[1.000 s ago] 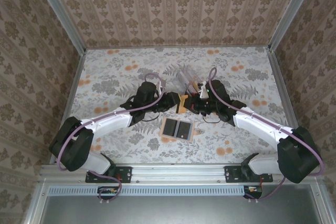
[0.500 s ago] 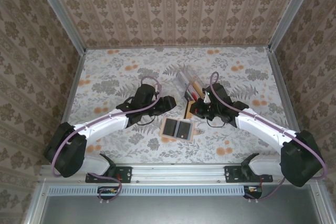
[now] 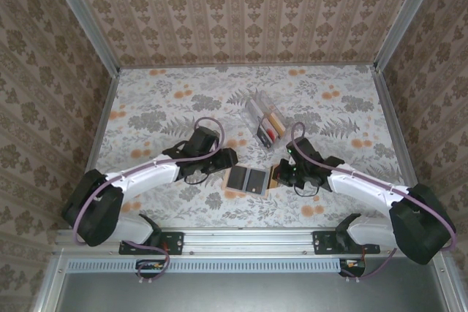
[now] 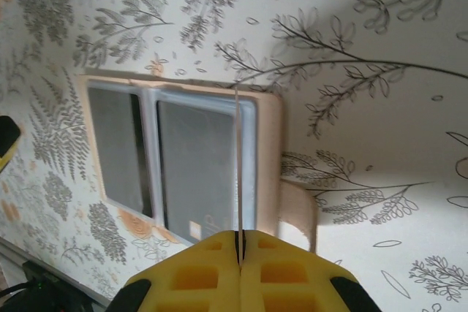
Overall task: Put the credit cards into the card holder
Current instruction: Flip over the card slot in the card holder.
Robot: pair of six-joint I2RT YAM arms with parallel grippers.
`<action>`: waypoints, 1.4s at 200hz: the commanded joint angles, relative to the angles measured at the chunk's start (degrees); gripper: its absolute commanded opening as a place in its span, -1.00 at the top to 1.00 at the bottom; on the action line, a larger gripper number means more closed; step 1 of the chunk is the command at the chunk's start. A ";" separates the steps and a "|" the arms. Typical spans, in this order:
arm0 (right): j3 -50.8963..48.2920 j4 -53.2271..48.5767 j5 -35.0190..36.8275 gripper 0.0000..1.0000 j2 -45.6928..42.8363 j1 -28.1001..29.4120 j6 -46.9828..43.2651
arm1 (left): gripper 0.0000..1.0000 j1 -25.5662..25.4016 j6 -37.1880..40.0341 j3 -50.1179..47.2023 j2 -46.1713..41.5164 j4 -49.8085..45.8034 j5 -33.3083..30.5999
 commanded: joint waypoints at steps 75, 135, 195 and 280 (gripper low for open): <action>-3.49 8.98 -0.31 0.86 0.58 0.67 2.70 | -0.29 -2.01 1.34 -0.07 4.81 -0.03 -0.75; -3.29 8.70 0.57 0.87 3.51 1.37 2.74 | -0.29 -2.99 1.09 0.01 6.71 0.38 -0.80; -1.37 3.88 2.87 0.87 0.89 1.85 1.44 | -0.29 -3.51 0.79 -0.43 7.49 0.63 -1.15; -2.66 9.40 1.36 0.87 3.78 2.12 2.91 | -0.27 -4.15 0.68 -0.47 9.17 1.31 -0.67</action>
